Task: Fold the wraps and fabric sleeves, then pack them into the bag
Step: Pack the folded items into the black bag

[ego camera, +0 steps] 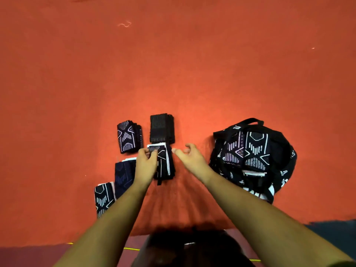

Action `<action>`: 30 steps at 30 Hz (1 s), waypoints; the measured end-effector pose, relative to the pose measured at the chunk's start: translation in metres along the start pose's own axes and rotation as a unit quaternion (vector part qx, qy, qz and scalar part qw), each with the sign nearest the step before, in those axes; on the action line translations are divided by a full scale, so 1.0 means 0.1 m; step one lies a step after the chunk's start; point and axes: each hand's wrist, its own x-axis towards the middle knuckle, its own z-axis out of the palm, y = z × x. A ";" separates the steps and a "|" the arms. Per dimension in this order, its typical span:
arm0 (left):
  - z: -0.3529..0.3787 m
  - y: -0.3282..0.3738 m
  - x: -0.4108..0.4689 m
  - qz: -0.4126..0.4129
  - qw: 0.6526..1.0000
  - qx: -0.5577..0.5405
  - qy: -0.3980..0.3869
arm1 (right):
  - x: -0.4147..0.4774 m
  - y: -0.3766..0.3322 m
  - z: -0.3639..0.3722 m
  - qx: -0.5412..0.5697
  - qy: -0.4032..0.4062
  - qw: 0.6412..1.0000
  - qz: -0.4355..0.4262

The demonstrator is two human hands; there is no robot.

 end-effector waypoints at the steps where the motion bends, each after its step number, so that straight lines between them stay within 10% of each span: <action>1: 0.00 -0.06 0.06 -0.024 1.000 -0.005 -0.008 | 0.06 0.05 0.14 0.005 -0.013 1.000 0.027; 13: -0.04 -0.82 0.86 -0.006 0.992 0.095 -0.084 | 0.70 0.46 1.00 0.099 0.000 0.995 0.026; 21: 0.12 -0.70 0.81 -0.185 0.964 -0.147 -0.122 | 0.81 0.66 1.04 0.130 -0.005 0.990 0.050; 30: 0.19 -0.85 0.82 -0.189 0.954 -0.175 -0.154 | 0.87 0.71 0.98 0.156 -0.063 0.979 0.118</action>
